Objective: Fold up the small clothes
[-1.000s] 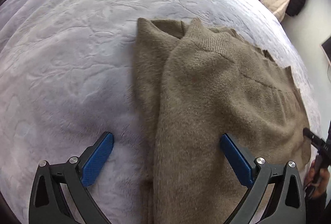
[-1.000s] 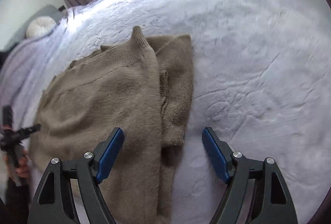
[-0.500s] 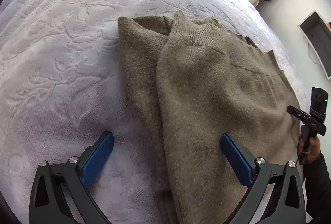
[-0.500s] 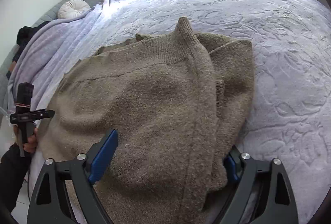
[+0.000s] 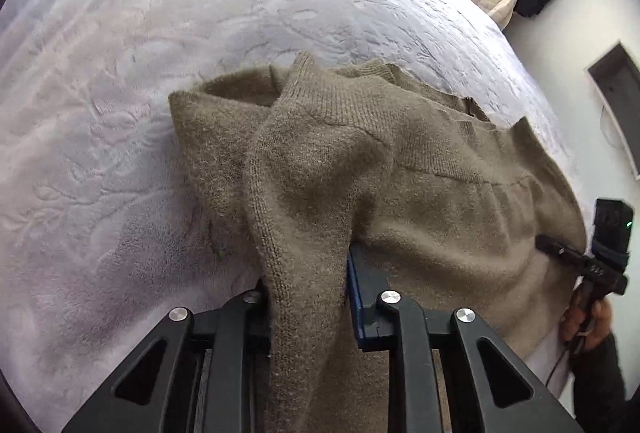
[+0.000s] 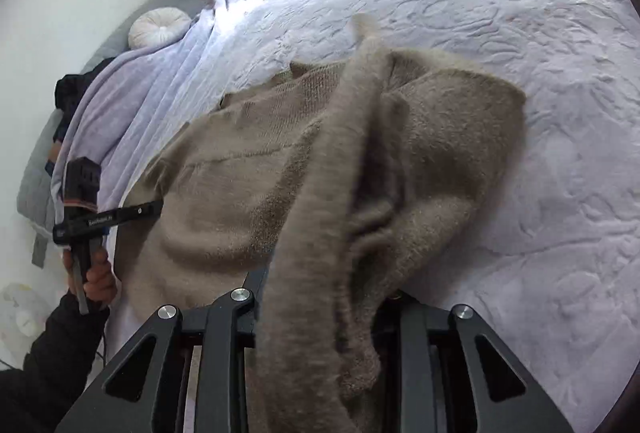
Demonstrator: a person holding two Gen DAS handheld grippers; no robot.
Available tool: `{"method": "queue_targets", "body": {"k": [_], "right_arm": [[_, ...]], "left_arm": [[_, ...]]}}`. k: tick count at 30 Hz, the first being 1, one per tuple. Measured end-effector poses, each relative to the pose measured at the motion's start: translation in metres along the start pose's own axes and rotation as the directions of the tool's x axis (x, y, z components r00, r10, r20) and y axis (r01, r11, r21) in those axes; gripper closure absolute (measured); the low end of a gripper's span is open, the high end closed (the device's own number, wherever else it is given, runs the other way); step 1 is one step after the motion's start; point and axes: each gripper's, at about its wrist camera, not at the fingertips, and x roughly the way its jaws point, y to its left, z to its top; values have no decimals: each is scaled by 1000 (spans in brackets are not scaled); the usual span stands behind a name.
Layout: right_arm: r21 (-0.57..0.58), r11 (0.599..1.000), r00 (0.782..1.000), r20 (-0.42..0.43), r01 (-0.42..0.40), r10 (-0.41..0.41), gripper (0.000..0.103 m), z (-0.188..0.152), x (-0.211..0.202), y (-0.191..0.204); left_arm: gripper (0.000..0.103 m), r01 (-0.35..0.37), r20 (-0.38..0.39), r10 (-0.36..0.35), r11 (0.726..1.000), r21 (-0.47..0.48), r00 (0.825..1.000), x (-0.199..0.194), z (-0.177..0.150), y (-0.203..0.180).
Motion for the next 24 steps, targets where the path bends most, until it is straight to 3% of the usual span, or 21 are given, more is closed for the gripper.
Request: {"method": "queue_targets", "body": {"k": [2, 6, 13, 17, 24], "right_arm": [[0, 1000, 1000, 7, 21, -21, 74, -1, -8, 7], [10, 1000, 1000, 12, 21, -22, 74, -2, -32, 30], [11, 1000, 999, -23, 27, -26, 74, -17, -81, 61], [25, 1000, 1000, -25, 11, -10, 74, -45, -114, 68], [9, 1000, 996, -90, 13, -12, 74, -134, -143, 59]], "left_arm": [[81, -15, 13, 15, 1000, 1, 1000, -13, -1, -10], [83, 35, 13, -34, 998, -43, 999, -40, 1, -18], [84, 25, -35, -23, 999, 31, 999, -78, -30, -67], [84, 47, -52, -45, 999, 27, 998, -105, -68, -79], [84, 84, -107, -81, 996, 18, 991, -118, -157, -80]]}}
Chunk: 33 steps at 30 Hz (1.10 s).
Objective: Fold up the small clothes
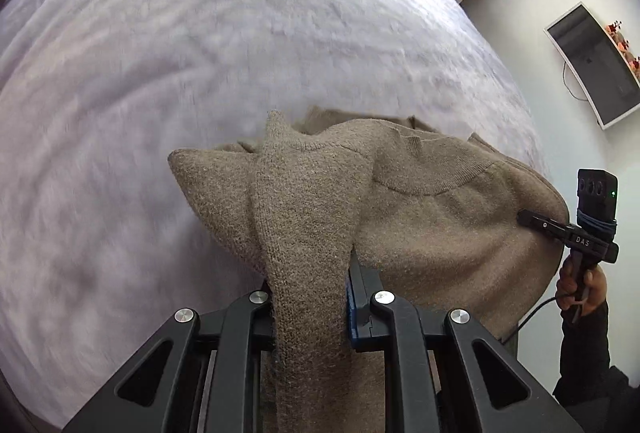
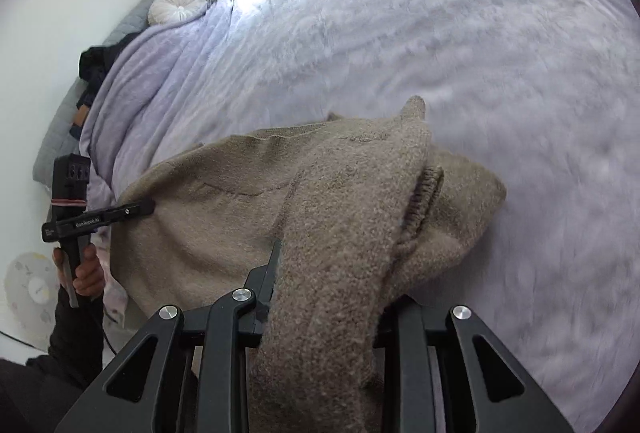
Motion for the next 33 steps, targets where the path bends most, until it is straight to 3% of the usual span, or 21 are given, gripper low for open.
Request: {"method": "queue_targets", "body": {"k": [3, 5, 7, 8, 11, 13, 16, 17, 18, 20, 21, 23, 25, 26, 27, 28, 29, 30, 31, 33], "right_arm": [[-25, 998, 997, -38, 64, -65, 71, -32, 15, -8], [-70, 988, 989, -39, 139, -141, 60, -43, 26, -12], [-58, 986, 987, -24, 155, -156, 44, -49, 27, -19], [-38, 987, 987, -14, 157, -158, 43, -50, 24, -24], [23, 976, 976, 40, 215, -216, 33, -56, -4, -36], [43, 954, 949, 91, 298, -301, 29, -64, -27, -41], [-2, 894, 875, 209, 448, -437, 29, -75, -64, -19], [-43, 878, 855, 256, 476, -451, 29, -78, -72, -4], [-88, 873, 850, 294, 480, -438, 29, -80, -76, 13], [-162, 882, 868, 326, 443, -376, 25, -81, -74, 40], [-205, 893, 889, 323, 401, -325, 24, -79, -64, 56], [-259, 908, 923, 293, 329, -251, 24, -70, -40, 74], [-287, 902, 935, 249, 322, -254, 24, -64, -7, 78], [-297, 890, 930, 233, 345, -283, 24, -60, 10, 75], [-297, 868, 912, 226, 399, -342, 24, -55, 27, 67], [-280, 850, 893, 210, 446, -399, 24, -53, 39, 53], [-248, 847, 882, 174, 471, -439, 25, -50, 51, 36], [-204, 867, 890, 150, 454, -431, 25, -48, 53, 19], [-163, 896, 908, 155, 413, -390, 24, -48, 48, 12], [-149, 895, 904, 153, 421, -400, 24, -48, 35, 18]], "left_arm": [[83, -41, -37, 40, 999, -15, 999, 27, -33, 13], [79, -36, -40, 35, 999, -26, 999, 38, -44, 22], [58, -16, -21, 15, 998, -58, 1000, 40, -51, 31], [53, -11, -12, 11, 997, -76, 1000, 35, -55, 35], [51, -21, 11, 21, 998, -63, 1000, 16, -64, 42], [51, -88, 31, 89, 995, -49, 996, 1, -70, 45], [50, -189, 107, 189, 982, -6, 976, -24, -78, 28], [50, -194, 135, 190, 981, 19, 972, -29, -77, 17], [50, -184, 160, 174, 982, 48, 972, -33, -75, 9], [22, -151, 211, 123, 981, 124, 970, -32, -66, -24], [0, -150, 243, 111, 977, 150, 964, -28, -61, -38], [0, -152, 290, 91, 969, 194, 953, -15, -53, -56], [0, -189, 260, 128, 955, 227, 957, 13, -42, -65], [0, -214, 251, 156, 951, 223, 955, 25, -38, -63], [0, -227, 231, 177, 951, 210, 957, 37, -35, -55], [0, -243, 183, 211, 953, 181, 960, 55, -29, -43], [0, -294, 131, 277, 946, 136, 952, 74, -24, -26], [0, -300, 117, 288, 948, 107, 950, 81, -21, -15], [0, -255, 119, 246, 964, 75, 962, 79, -20, -7], [0, -270, 150, 263, 962, 33, 953, 62, -20, -10]]}}
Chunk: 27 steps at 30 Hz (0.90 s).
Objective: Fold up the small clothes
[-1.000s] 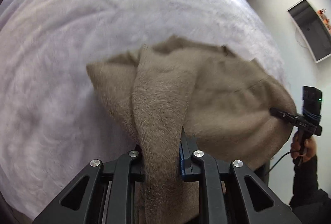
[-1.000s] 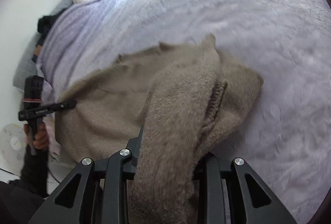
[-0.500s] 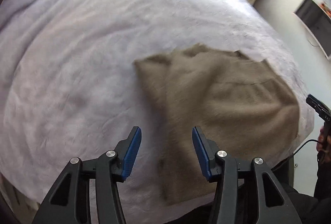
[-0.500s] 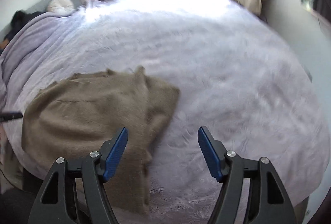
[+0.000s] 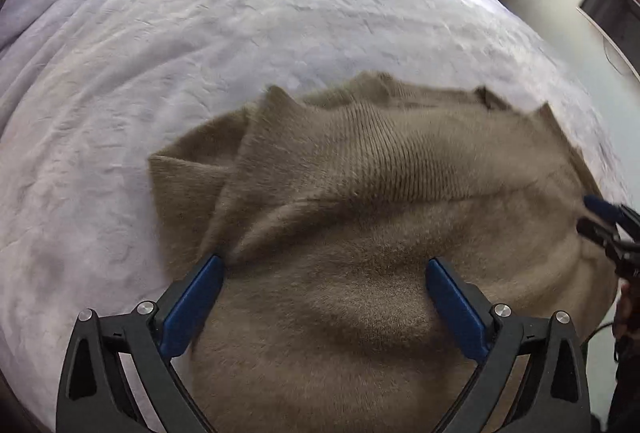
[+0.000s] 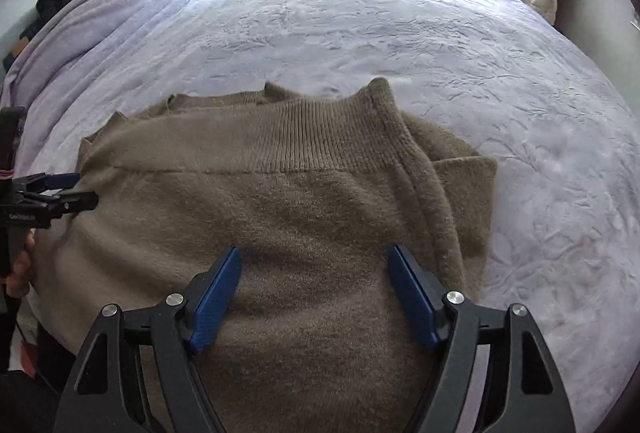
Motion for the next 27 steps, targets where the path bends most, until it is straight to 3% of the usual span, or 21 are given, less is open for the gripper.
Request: {"method": "queue_targets", "body": {"k": [1, 4, 7, 9, 10, 13, 15, 17, 19, 21, 23, 26, 27], "right_arm": [[-5, 1000, 1000, 1, 20, -20, 24, 2, -8, 4], [-38, 999, 996, 90, 13, -9, 21, 12, -39, 21], [-59, 998, 998, 55, 25, -21, 19, 37, -20, 32], [-46, 998, 999, -20, 38, -39, 19, 51, 11, 36], [-37, 998, 997, -55, 58, -60, 19, 57, 25, 34], [1, 985, 978, -119, 171, -169, 19, 74, 63, 22], [89, 987, 983, -134, 135, -122, 16, 85, 73, 8], [140, 981, 985, -129, 133, -115, 16, 92, 68, 0], [165, 977, 985, -132, 134, -113, 16, 92, 56, 2], [156, 986, 996, -77, 65, -53, 16, 85, 32, 14], [100, 995, 998, -66, 2, 4, 16, 74, 18, 37], [-62, 996, 994, -92, -58, 52, 19, 53, 12, 77], [-124, 992, 992, -123, -23, 8, 20, 47, 20, 89]], "left_arm": [[0, -18, 32, 17, 1000, 2, 999, -12, 2, -3], [0, 35, 112, -39, 998, 44, 993, -38, 10, -20], [0, 56, 48, -60, 996, 70, 997, -16, 22, -35], [0, 2, -18, -1, 997, 76, 1000, 13, 29, -39], [0, -66, -43, 70, 994, 84, 997, 32, 33, -38], [0, -81, -52, 83, 996, 45, 995, 41, 46, -26], [0, -113, -50, 113, 994, 7, 992, 39, 54, -18], [0, -206, -57, 204, 978, -27, 977, 37, 61, -13], [0, -168, -64, 165, 985, -47, 984, 28, 56, -10], [0, -90, -44, 88, 995, -36, 995, 16, 47, -15], [0, 0, -37, 2, 999, 35, 999, 5, 32, -34], [0, -1, -22, 5, 989, 147, 1000, -2, 19, -56], [0, -32, -24, 37, 985, 171, 999, 2, 16, -60]]}}
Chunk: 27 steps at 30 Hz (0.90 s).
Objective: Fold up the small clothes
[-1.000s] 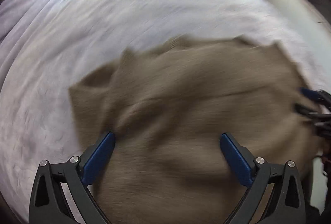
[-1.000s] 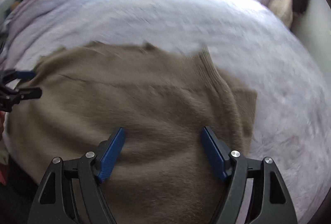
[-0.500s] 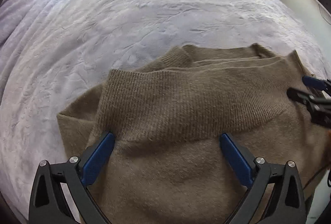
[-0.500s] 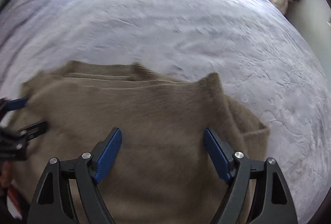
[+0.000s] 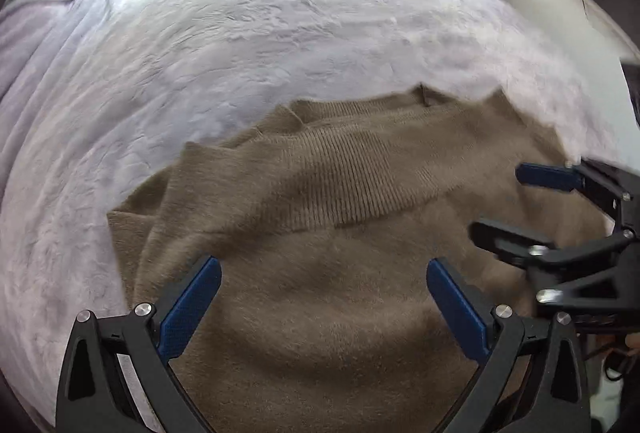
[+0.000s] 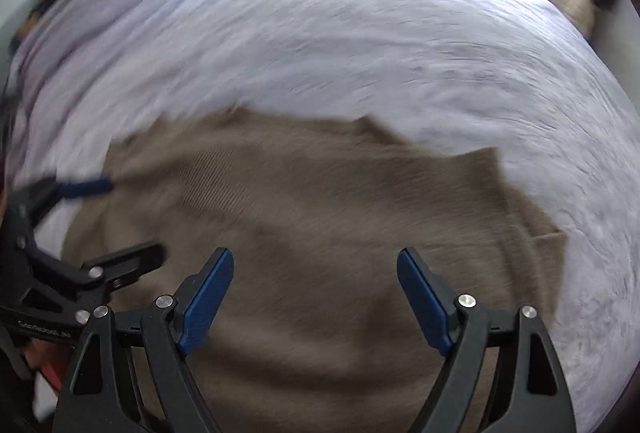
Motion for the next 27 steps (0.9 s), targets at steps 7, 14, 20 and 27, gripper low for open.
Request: {"method": "queue_targets", "body": {"k": [7, 14, 20, 27], "right_arm": [[12, 997, 997, -2, 83, -83, 1, 20, 50, -15], [8, 1000, 995, 104, -15, 14, 7, 6, -15, -29], [-130, 991, 999, 43, 16, -10, 7, -27, -7, -16], [177, 975, 982, 109, 132, -153, 5, -41, -25, -70]], "left_arm": [[0, -95, -66, 85, 981, -171, 994, 36, 19, 43], [0, 11, 5, -10, 992, -127, 1000, -1, -6, 36], [0, -24, 18, 25, 999, -27, 1000, 18, -25, 15], [0, -108, 80, 123, 979, -172, 989, -18, -30, 57]]}}
